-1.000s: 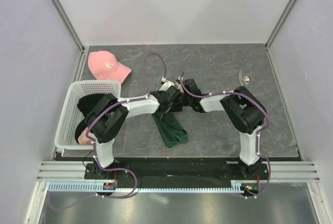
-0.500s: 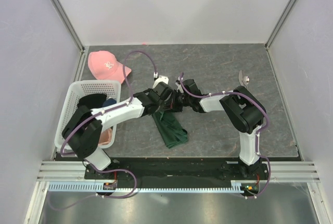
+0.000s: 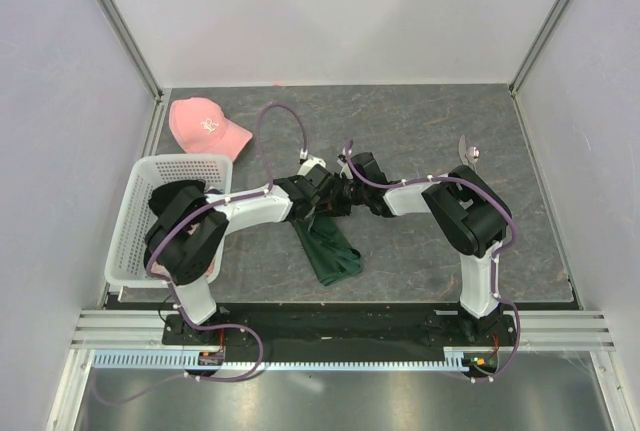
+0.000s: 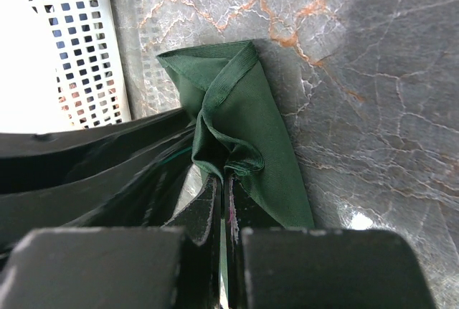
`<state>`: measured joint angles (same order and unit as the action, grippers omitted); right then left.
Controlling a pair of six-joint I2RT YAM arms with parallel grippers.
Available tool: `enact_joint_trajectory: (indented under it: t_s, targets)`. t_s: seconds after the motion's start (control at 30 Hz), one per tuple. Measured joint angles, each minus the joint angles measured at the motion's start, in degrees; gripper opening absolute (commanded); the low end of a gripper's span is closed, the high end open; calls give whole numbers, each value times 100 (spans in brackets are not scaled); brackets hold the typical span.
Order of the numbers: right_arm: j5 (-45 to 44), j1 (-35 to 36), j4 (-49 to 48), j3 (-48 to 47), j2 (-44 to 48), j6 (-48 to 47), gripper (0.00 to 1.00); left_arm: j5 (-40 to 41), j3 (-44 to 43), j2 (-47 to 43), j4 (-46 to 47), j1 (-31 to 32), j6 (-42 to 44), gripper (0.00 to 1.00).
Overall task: Fold the napkin into a case and place the utensils inside
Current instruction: Stuff the top corner of the smaller-rectangle-folded napkin into the folded napkin.
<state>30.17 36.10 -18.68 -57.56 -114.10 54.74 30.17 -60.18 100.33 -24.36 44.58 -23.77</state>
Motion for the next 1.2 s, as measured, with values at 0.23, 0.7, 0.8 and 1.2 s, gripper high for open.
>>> enact_joint_trajectory:
  t_s: [0.23,0.7,0.8,1.2]
  targets:
    - [0,0,9,0,0,0,0,136,-133,232,-50,0,28,24]
    - [0,13,76,-13,0,-7,0,-146,-20,-153,-35,-20,57,2]
    - [0,42,116,-13,4,4,0,-544,103,-592,-15,-109,46,2]
    - [-2,247,-243,52,50,706,0,-1648,531,-911,247,-496,-192,2]
